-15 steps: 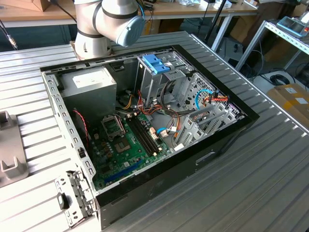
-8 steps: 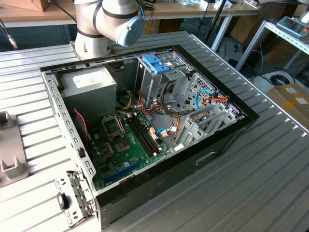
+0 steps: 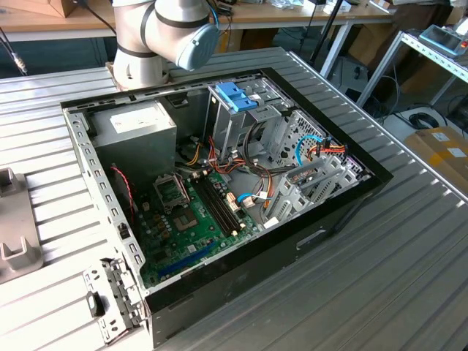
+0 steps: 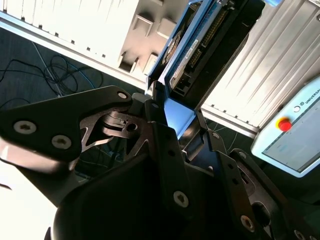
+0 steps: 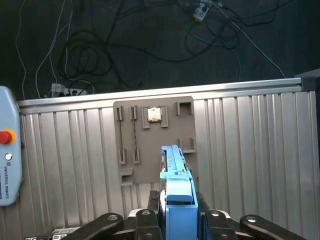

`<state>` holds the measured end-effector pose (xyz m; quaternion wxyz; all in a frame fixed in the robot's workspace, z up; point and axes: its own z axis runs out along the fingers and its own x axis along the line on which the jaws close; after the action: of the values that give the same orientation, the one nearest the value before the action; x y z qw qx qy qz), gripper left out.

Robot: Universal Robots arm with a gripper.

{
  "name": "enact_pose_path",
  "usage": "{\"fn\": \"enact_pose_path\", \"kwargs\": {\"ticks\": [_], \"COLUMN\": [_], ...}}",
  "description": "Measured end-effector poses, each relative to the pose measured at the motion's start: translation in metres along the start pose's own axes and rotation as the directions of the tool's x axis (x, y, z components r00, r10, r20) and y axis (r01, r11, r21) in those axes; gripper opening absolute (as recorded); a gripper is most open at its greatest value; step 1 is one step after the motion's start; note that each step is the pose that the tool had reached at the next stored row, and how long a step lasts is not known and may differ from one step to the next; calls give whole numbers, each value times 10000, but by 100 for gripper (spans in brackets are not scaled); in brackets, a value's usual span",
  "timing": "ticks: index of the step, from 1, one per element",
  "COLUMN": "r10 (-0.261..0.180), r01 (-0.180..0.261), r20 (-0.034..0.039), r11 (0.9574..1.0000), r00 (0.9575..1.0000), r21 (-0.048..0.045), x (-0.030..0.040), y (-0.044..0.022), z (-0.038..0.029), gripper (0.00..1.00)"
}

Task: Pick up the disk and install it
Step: 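Pick up the disk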

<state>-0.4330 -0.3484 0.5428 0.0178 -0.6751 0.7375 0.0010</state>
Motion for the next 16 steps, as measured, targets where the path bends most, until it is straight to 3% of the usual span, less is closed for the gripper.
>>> {"fn": "enact_pose_path", "kwargs": {"ticks": [16], "r10": [-1], "r01": [1], "r20": [-36], "r11": [10000], "r00": [10000], "r21": [3], "x": [-9], "y": [-102], "z": [3], "gripper": [37]}}
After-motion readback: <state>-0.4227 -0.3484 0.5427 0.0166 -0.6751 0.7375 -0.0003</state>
